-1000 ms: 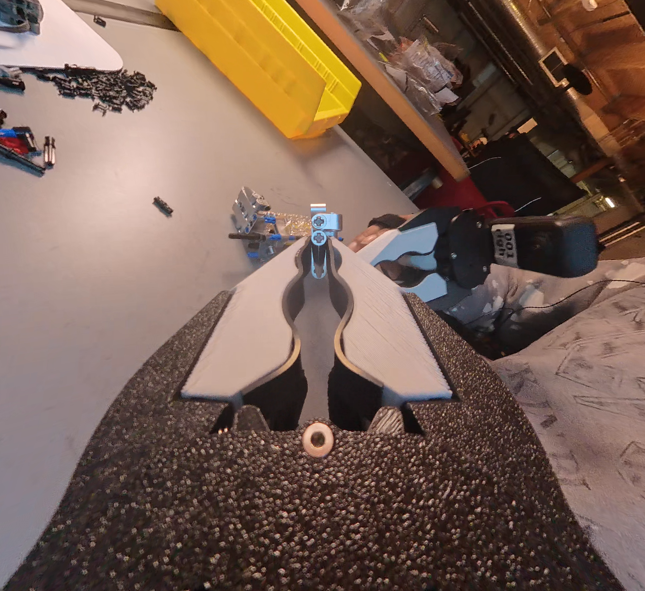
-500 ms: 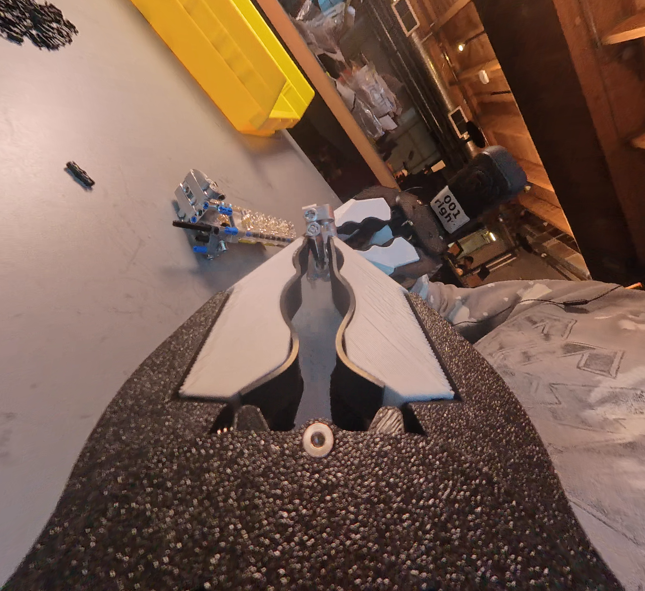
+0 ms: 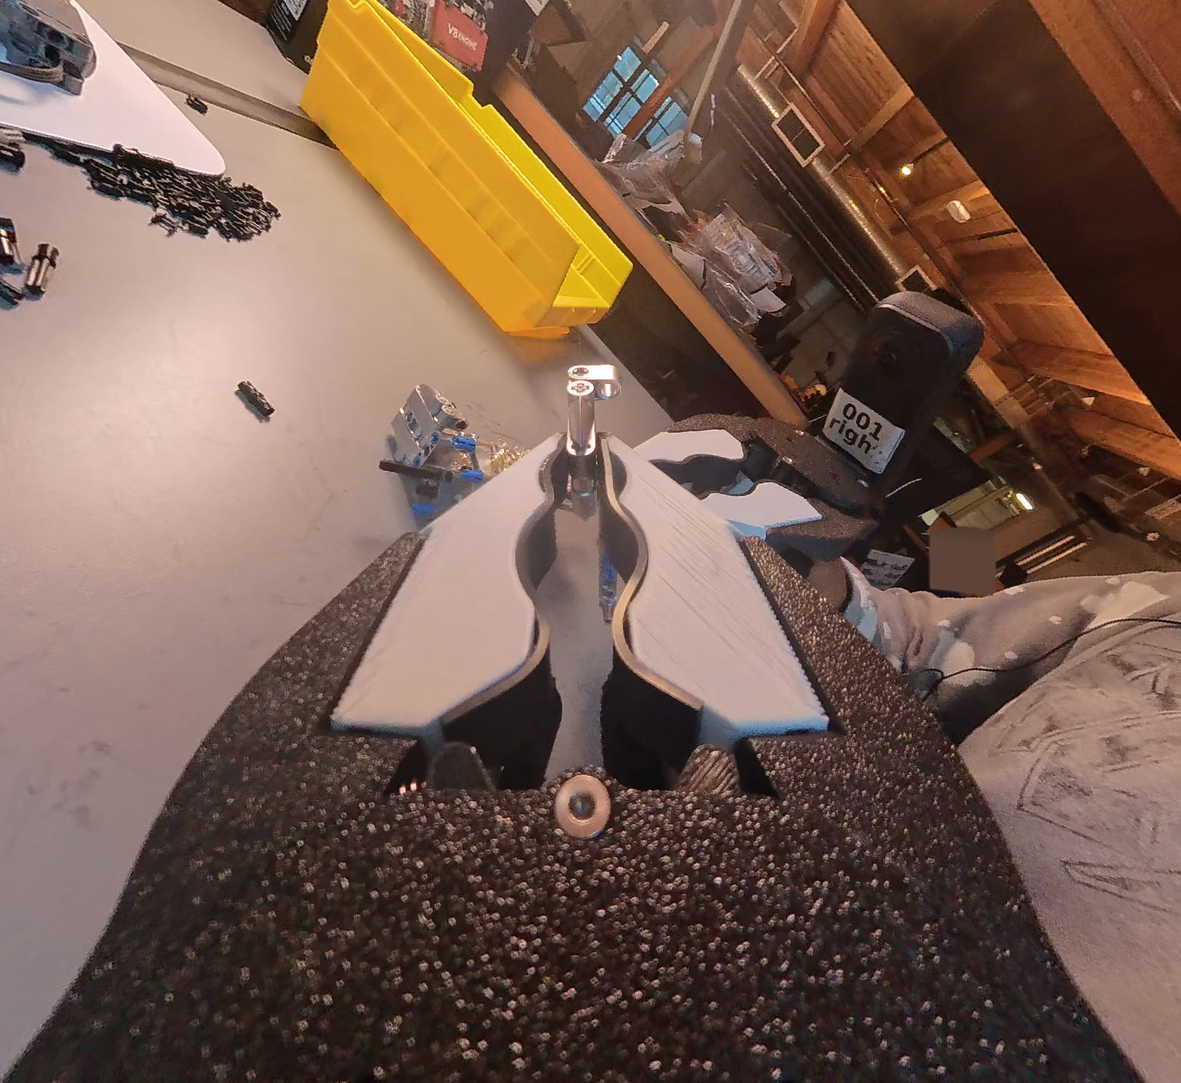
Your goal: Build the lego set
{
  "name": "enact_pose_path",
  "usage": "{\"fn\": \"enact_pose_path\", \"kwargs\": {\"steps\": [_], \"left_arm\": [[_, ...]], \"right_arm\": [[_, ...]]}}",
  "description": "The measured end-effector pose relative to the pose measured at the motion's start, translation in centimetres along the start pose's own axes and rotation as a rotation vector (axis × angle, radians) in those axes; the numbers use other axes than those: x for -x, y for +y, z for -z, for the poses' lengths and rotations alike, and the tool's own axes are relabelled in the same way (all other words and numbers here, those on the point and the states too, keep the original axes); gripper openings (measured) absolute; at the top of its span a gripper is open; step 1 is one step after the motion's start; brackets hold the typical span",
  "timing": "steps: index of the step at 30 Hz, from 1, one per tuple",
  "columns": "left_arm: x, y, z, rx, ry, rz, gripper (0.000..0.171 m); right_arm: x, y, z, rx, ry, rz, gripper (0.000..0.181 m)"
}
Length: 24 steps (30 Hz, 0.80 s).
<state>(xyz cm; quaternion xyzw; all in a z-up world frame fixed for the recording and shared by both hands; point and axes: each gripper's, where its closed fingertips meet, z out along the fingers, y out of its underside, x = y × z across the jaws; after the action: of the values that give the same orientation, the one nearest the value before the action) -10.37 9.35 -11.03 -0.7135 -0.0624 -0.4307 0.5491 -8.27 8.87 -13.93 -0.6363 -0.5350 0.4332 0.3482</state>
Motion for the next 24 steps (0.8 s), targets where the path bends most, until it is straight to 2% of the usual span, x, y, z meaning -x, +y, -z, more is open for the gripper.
{"fn": "enact_pose_path", "kwargs": {"steps": [9,24], "left_arm": [[-0.5,0.4,-0.4,0.007,-0.043,-0.14,0.006],[-0.7,-0.2,0.3,-0.043,0.007,-0.078,0.007]], "right_arm": [[0.3,-0.4,-0.1,-0.041,0.013,-0.082,0.016],[0.7,-1.5,0.0,-0.139,0.024,-0.202,0.016]]}}
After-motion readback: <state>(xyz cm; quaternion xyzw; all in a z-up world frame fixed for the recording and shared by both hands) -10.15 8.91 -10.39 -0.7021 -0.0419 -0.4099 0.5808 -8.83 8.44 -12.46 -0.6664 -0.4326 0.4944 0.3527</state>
